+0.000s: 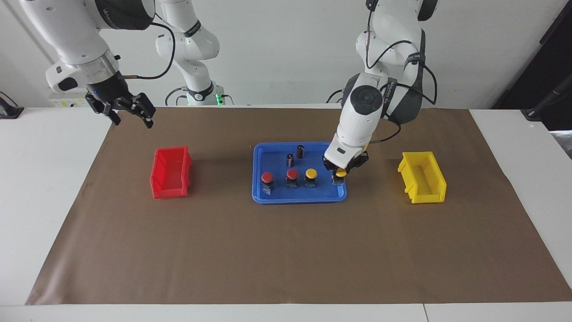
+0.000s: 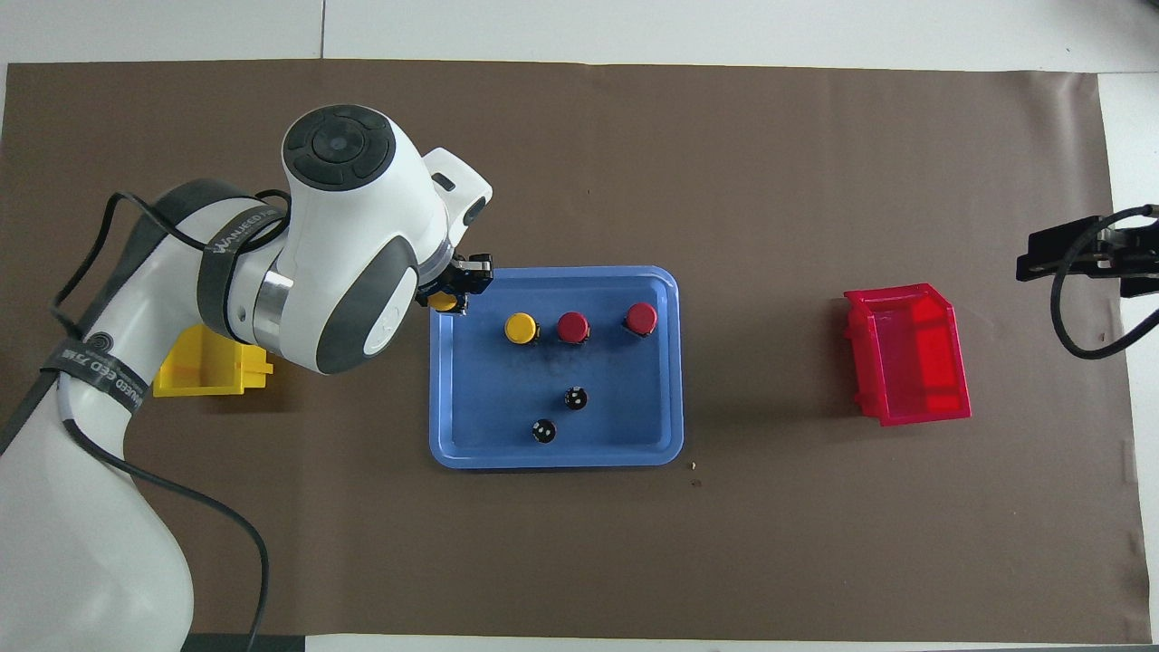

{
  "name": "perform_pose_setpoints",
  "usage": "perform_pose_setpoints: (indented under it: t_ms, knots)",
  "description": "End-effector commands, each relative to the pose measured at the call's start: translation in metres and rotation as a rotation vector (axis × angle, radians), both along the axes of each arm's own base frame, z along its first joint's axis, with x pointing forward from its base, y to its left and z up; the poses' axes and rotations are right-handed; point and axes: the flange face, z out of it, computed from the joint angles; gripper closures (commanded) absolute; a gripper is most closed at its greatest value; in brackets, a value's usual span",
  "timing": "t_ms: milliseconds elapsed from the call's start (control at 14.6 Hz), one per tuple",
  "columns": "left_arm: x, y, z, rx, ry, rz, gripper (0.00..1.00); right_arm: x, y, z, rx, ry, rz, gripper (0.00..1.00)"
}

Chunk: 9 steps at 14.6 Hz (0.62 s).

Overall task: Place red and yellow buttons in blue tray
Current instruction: 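Place yellow in tray with the left gripper while the right gripper withdraws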

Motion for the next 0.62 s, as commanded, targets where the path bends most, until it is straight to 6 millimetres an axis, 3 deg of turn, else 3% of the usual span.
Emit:
perform_pose_setpoints:
  t_ms: [0, 275, 550]
  knots:
    - [0.0, -0.007, -0.013, -0.009, 0.0, -0.002, 0.99, -0.013, -0.025, -0.007, -0.003, 0.039, 0.003, 0.0]
    - [-0.009, -0.021, -0.044, -0.008, -0.001, -0.025, 0.99, -0.015, -0.041, -0.007, 0.0, 0.022, 0.059, 0.0]
    - [-0.016, -0.022, -0.059, 0.005, 0.02, -0.035, 0.98, -0.016, -0.049, -0.006, 0.002, 0.021, 0.105, 0.0]
